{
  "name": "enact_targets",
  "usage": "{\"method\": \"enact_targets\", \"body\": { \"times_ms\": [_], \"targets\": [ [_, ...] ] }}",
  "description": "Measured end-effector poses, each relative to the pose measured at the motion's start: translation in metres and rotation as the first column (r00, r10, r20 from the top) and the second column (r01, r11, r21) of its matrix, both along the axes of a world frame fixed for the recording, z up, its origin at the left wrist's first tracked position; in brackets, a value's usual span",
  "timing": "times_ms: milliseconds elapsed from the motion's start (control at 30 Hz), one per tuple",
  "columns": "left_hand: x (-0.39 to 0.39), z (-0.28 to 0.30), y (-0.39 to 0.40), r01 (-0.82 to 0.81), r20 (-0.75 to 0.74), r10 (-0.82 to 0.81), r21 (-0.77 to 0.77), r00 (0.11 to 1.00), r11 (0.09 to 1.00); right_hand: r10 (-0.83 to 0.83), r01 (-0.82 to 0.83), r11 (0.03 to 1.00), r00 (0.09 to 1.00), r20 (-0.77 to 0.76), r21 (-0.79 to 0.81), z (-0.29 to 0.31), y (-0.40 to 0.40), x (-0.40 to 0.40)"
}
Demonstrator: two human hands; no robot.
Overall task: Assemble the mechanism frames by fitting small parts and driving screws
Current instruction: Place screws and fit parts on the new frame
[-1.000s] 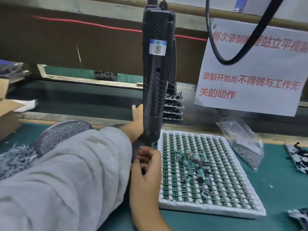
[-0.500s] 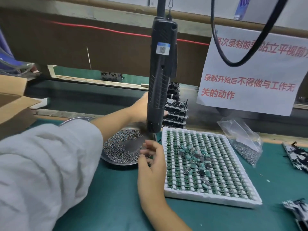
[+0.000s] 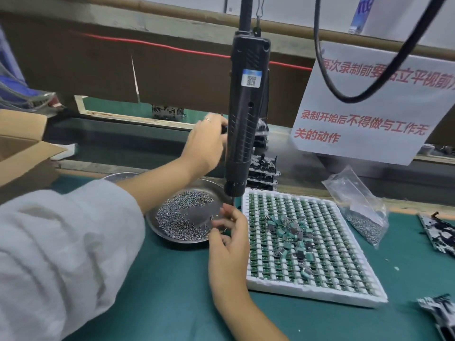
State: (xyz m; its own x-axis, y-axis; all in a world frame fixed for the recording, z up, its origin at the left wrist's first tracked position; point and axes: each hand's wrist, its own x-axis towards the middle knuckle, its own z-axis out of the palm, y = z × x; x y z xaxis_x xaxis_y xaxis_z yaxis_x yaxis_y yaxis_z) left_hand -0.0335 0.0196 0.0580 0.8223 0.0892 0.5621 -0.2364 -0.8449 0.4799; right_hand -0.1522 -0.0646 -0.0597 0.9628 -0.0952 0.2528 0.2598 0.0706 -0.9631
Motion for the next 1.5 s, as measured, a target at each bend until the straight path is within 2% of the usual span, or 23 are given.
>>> {"method": "enact_targets", "body": {
  "times_ms": [100, 200, 367, 501, 601, 667, 701, 767, 834, 901, 968, 1068, 1135, 1168, 1235, 1301, 1401, 1502],
  "targets": [
    [-0.022, 0.010, 0.027, -0.074, 0.065, 0.085, -0.152, 0.994, 0.986, -0.013, 0.013, 1.000, 1.000, 0.012, -0.007, -0.001, 0.000, 0.002],
    [-0.069, 0.008, 0.061, -0.108, 0.124, 0.126, -0.147, 0.984, 0.983, -0.008, 0.008, 0.999, 1.000, 0.012, -0.035, 0.000, 0.000, 0.000],
    [-0.167, -0.023, 0.092, -0.021, 0.124, 0.017, 0.033, 0.992, 0.999, -0.009, 0.007, 0.994, 1.000, -0.015, -0.110, 0.005, 0.000, -0.004],
    [-0.221, -0.066, 0.105, 0.105, 0.128, -0.141, 0.252, 0.982, 0.962, -0.036, 0.036, 0.998, 0.999, 0.004, -0.060, 0.008, 0.000, -0.013],
    [-0.240, -0.090, 0.112, 0.223, 0.058, -0.250, 0.292, 0.967, 0.930, -0.070, 0.079, 0.993, 0.992, 0.109, -0.084, 0.010, 0.000, -0.022],
    [-0.242, -0.099, 0.114, 0.276, -0.001, -0.289, 0.298, 0.957, 0.914, -0.023, 0.078, 0.978, 0.962, 0.271, -0.192, 0.011, -0.003, -0.034],
    [-0.241, -0.101, 0.115, 0.296, -0.029, -0.302, 0.303, 0.953, 0.906, 0.054, 0.051, 0.957, 0.936, 0.349, -0.284, 0.010, -0.006, -0.039],
    [-0.237, -0.102, 0.120, 0.333, -0.068, -0.329, 0.322, 0.942, 0.886, 0.297, -0.034, 0.845, 0.861, 0.414, -0.534, 0.008, -0.011, -0.051],
    [-0.234, -0.101, 0.128, 0.348, -0.083, -0.341, 0.340, 0.936, 0.873, 0.507, 0.024, 0.613, 0.755, 0.416, -0.790, 0.005, -0.014, -0.057],
    [-0.236, -0.098, 0.139, 0.286, -0.047, -0.287, 0.322, 0.957, 0.903, 0.593, 0.165, 0.427, 0.691, 0.413, -0.889, 0.004, -0.014, -0.058],
    [-0.244, -0.098, 0.156, 0.120, 0.012, -0.130, 0.319, 0.991, 0.940, 0.610, 0.206, 0.375, 0.679, 0.408, -0.904, 0.003, -0.011, -0.057],
    [-0.263, -0.100, 0.186, -0.191, -0.051, 0.219, 0.324, 0.974, 0.927, 0.617, 0.219, 0.380, 0.664, 0.423, -0.899, 0.002, -0.009, -0.056],
    [-0.274, -0.100, 0.197, -0.317, -0.190, 0.384, 0.307, 0.904, 0.897, 0.616, 0.208, 0.400, 0.660, 0.429, -0.893, 0.001, -0.009, -0.055],
    [-0.277, -0.101, 0.199, -0.332, -0.267, 0.415, 0.305, 0.870, 0.892, 0.612, 0.186, 0.415, 0.667, 0.424, -0.891, 0.002, -0.010, -0.055],
    [-0.277, -0.102, 0.198, -0.291, -0.372, 0.382, 0.278, 0.846, 0.916, 0.595, 0.128, 0.461, 0.689, 0.413, -0.878, 0.003, -0.012, -0.054],
    [-0.274, -0.102, 0.190, -0.247, -0.395, 0.317, 0.218, 0.862, 0.944, 0.559, 0.092, 0.524, 0.713, 0.424, -0.847, 0.003, -0.014, -0.054],
    [-0.268, -0.095, 0.166, -0.177, -0.283, 0.213, 0.146, 0.935, 0.973, 0.470, 0.082, 0.645, 0.742, 0.478, -0.760, 0.004, -0.011, -0.055],
    [-0.254, -0.082, 0.130, -0.037, -0.174, 0.072, 0.198, 0.982, 0.979, 0.400, -0.029, 0.767, 0.803, 0.443, -0.641, 0.007, -0.007, -0.059]
  ]
}}
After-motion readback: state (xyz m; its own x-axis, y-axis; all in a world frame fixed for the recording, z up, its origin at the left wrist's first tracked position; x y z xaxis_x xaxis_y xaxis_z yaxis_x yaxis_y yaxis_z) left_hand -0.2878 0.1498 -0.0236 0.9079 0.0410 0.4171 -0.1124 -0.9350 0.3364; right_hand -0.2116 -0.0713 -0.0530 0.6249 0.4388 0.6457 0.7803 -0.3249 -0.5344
